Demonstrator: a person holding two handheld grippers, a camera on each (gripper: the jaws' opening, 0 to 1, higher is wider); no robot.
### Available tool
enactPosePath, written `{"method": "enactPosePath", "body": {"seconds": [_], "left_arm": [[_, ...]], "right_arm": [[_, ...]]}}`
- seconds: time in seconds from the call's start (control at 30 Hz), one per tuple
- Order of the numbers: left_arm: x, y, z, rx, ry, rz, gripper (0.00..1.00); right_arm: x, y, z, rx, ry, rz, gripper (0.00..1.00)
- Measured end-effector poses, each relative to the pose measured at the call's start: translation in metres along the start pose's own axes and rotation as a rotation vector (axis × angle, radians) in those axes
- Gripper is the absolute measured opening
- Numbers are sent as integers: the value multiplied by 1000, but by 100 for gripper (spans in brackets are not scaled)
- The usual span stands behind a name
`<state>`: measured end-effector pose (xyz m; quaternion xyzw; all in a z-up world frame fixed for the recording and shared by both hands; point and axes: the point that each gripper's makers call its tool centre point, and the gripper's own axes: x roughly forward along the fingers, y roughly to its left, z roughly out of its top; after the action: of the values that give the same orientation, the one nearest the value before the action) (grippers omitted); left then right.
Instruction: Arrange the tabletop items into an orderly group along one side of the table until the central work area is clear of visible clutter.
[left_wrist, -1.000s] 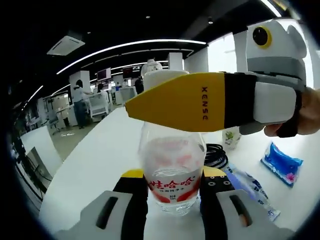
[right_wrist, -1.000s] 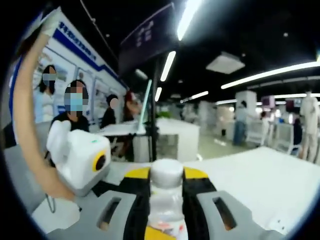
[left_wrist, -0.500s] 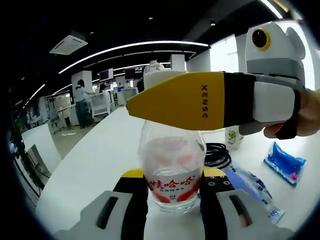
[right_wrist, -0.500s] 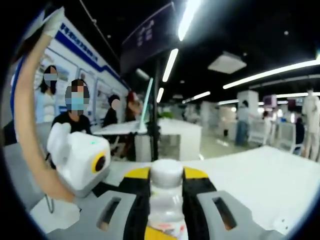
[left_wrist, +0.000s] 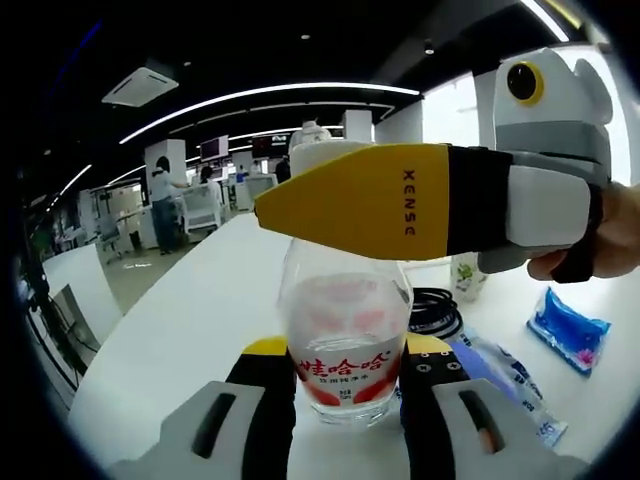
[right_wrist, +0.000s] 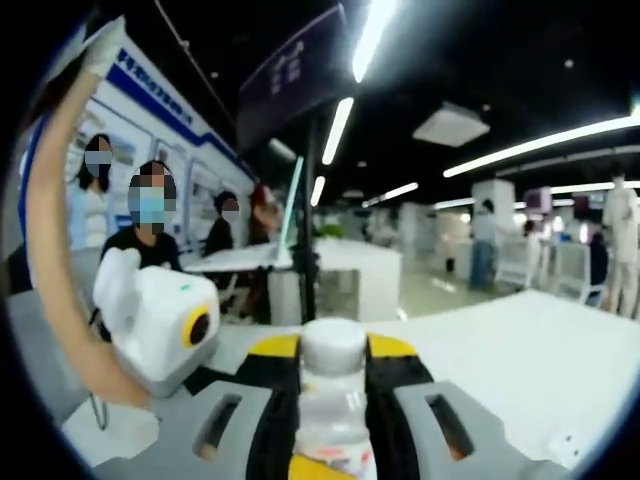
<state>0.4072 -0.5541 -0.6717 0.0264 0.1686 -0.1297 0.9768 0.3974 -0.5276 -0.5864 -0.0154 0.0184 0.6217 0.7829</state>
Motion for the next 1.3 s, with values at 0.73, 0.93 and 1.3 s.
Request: {"method": "enactPosePath", "body": {"seconds": [0.73, 0.93, 1.3], "left_arm": [[-4, -2, -1, -22, 19, -5, 40], [-6, -3, -1, -35, 19, -5, 40], [-9, -3, 13, -50, -39, -3, 56]], "right_arm": [[-1, -8, 3, 34, 17, -61, 40], [-1, -6, 4, 36, 12, -59, 40], [-7, -16, 10, 41, -3, -102, 49]]}}
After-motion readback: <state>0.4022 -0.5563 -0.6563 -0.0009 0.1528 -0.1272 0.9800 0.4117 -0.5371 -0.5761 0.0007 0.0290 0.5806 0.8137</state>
